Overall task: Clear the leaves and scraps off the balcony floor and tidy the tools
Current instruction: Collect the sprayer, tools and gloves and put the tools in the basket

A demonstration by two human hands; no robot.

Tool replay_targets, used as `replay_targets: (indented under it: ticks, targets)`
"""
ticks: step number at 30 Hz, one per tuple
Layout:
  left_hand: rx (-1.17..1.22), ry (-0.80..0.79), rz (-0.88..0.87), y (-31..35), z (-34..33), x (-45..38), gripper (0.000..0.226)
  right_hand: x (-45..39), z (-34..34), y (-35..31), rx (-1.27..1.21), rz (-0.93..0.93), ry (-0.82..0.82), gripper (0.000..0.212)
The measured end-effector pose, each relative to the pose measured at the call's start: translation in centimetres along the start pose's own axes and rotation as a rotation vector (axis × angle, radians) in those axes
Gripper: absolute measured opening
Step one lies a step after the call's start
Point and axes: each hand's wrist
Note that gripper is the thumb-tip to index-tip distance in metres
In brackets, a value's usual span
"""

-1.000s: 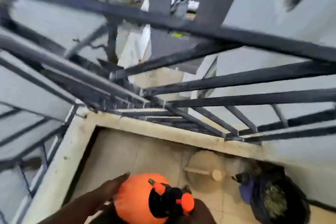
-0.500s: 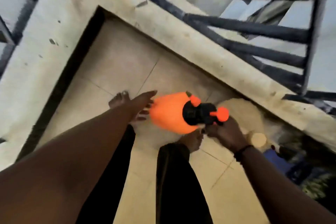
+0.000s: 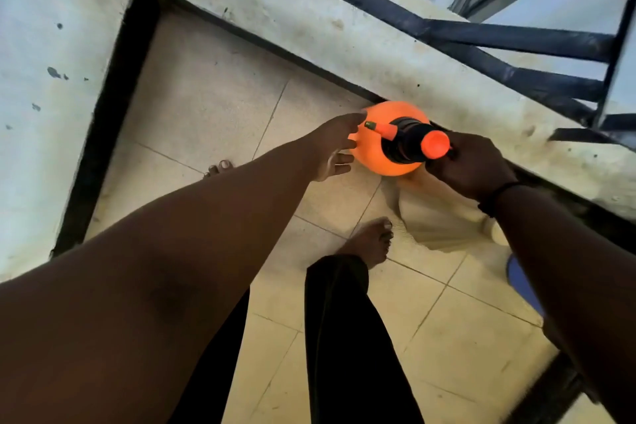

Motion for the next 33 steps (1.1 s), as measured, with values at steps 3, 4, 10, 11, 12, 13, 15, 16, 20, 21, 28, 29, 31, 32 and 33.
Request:
replay_targets:
  ticks: [3,4,10,11,12,13,15,16,20,21,28,29,31,32,33]
  targets:
    - [0.062,-0.031,0.031,-0.1,-0.5,-0.1,0.065,0.4,0.3,0.5,-0.011,-0.035,0.004,0.039]
    - [0.074,-0.037,0.031,-0.1,-0.6,0.0,0.065,0.6,0.3,0.6,-0.011,-0.031,0.000,0.045]
    - [0.170,-0.042,0.072,-0.7,0.4,3.2,0.066,4.2,-0.5,-1.4,-0.159,-0.246,0.212,0.061]
    - [0.186,-0.022,0.079,-0.6,1.0,4.5,0.066,5.4,-0.1,-2.4,-0.193,-0.317,0.264,0.066]
    - [0.206,-0.003,0.088,-0.8,1.7,5.6,0.066,7.0,-0.2,-3.2,-0.221,-0.388,0.274,0.070]
    - [0.215,0.011,0.083,-0.6,2.7,7.0,0.065,8.7,0.2,-4.2,-0.249,-0.441,0.273,0.070]
    - [0.205,0.056,0.099,-0.6,4.6,9.9,0.061,12.1,0.4,-6.1,-0.250,-0.506,0.226,0.067]
    - [0.195,0.097,0.094,-0.3,5.7,12.0,0.058,13.8,1.7,-7.6,-0.236,-0.497,0.189,0.064]
    - [-0.011,0.311,-0.104,2.4,9.4,22.4,0.051,19.7,7.6,-13.9,-0.042,-0.321,-0.152,0.039]
    - [-0.105,0.348,-0.170,3.5,10.4,25.6,0.048,20.8,9.5,-15.4,-0.033,-0.277,-0.194,0.030]
    - [-0.041,0.387,-0.433,6.0,16.3,44.4,0.034,23.3,20.8,-23.6,0.010,0.012,-0.161,0.068]
    - [-0.044,0.433,-0.496,5.7,17.0,46.0,0.038,23.1,22.1,-24.7,0.032,0.065,-0.129,0.068]
    - [-0.122,0.561,-0.636,4.5,18.2,49.9,0.040,22.6,24.8,-27.2,0.082,0.154,-0.110,0.063]
    - [-0.205,0.612,-0.677,3.6,18.4,51.8,0.038,22.6,26.2,-28.4,0.120,0.182,-0.118,0.058]
    - [-0.282,0.671,-0.711,2.5,18.7,53.5,0.037,22.4,27.5,-29.8,0.173,0.249,-0.115,0.054]
Point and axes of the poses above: each hand's wrist, its own x-axis away from the middle knuckle, its own z-axis out of the back of the hand, y = z × x, and after that the axes turned 13 degrees about y, right-handed
